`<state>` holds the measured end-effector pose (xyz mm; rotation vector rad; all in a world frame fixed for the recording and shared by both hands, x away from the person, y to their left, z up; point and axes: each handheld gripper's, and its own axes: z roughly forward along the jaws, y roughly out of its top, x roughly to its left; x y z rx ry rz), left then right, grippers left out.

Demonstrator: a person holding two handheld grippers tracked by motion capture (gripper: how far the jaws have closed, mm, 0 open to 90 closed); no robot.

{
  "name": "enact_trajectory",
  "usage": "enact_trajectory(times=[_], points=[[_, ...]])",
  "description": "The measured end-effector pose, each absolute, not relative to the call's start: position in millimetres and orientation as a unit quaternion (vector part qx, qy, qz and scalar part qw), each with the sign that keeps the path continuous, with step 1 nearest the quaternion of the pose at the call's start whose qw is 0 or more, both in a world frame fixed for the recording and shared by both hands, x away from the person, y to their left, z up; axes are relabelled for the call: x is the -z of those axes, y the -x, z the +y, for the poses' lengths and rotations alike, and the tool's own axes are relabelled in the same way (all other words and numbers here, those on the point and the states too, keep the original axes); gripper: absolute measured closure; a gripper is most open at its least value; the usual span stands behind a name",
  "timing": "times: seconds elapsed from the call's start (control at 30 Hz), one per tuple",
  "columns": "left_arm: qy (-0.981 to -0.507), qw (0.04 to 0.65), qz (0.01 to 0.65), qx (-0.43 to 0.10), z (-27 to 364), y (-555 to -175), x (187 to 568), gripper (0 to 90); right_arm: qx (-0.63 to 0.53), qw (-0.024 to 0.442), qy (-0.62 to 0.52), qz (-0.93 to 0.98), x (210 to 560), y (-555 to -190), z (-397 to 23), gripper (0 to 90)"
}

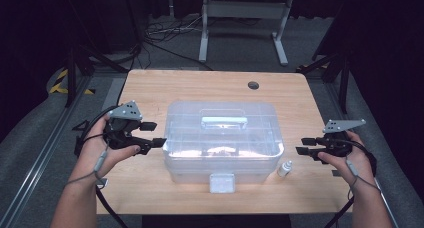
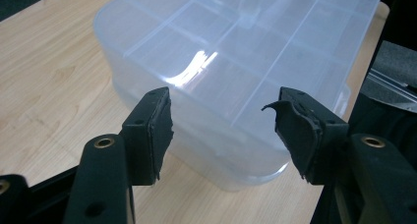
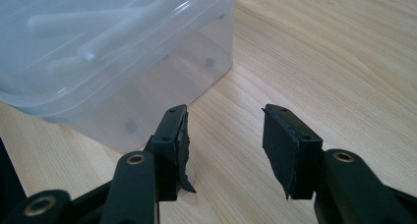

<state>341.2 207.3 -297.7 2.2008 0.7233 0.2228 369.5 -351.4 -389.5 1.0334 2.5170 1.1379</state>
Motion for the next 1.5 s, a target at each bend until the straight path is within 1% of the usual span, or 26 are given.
enact_trajectory(times=[0.2,0.37,0.43,0.53,0.83,1.0,1.17,1.4,1.5], points=[[-0.869,0.390,0.288,-0.098,195,-349,289,39.2,-0.383,0.094,-0.349,0.850,391,-368,-352,52.9],[-0.868,0.398,0.280,-0.104,188,-352,285,39.8,-0.383,0.091,-0.351,0.850,393,-367,-352,52.8],[-0.868,0.401,0.273,-0.108,183,-355,282,39.7,-0.382,0.091,-0.351,0.850,394,-367,-352,52.8],[-0.860,0.430,0.255,-0.101,172,-360,279,40.2,-0.383,0.086,-0.351,0.850,395,-367,-352,52.9],[-0.865,0.444,0.213,-0.092,147,-372,283,41.9,-0.385,0.085,-0.356,0.847,399,-365,-357,53.1],[-0.867,0.445,0.211,-0.078,128,-378,286,41.7,-0.387,0.089,-0.354,0.847,398,-359,-358,53.2],[-0.868,0.443,0.214,-0.071,119,-384,290,42.7,-0.388,0.091,-0.356,0.846,397,-355,-360,53.5],[-0.880,0.421,0.207,-0.075,103,-388,298,43.2,-0.387,0.093,-0.358,0.845,398,-351,-362,53.6],[-0.882,0.417,0.207,-0.075,100,-388,300,44.7,-0.384,0.094,-0.359,0.846,398,-351,-362,53.8]])
